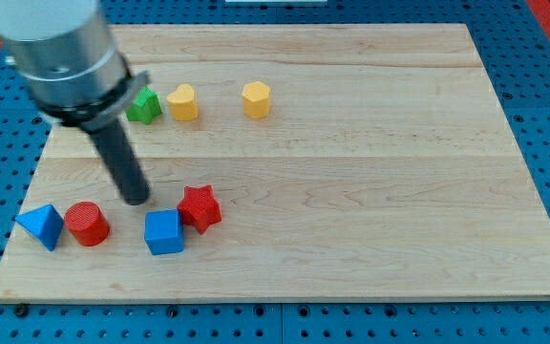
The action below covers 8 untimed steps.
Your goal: Push the red circle down a bit
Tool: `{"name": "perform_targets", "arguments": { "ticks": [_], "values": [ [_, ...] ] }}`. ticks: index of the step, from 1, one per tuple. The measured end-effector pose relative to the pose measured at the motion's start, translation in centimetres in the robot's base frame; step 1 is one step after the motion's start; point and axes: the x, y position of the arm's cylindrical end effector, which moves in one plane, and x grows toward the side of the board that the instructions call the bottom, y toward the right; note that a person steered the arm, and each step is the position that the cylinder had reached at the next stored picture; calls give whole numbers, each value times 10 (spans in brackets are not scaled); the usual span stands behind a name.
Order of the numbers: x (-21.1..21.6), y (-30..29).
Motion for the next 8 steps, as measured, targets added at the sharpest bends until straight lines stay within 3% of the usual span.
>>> {"name": "perform_targets", "arguments": {
  "ticks": [2,4,6,7,8],
  "values": [
    [18,82],
    [1,104],
    [-36,28],
    [-24,-41],
    [-8,-73]
  ]
}}
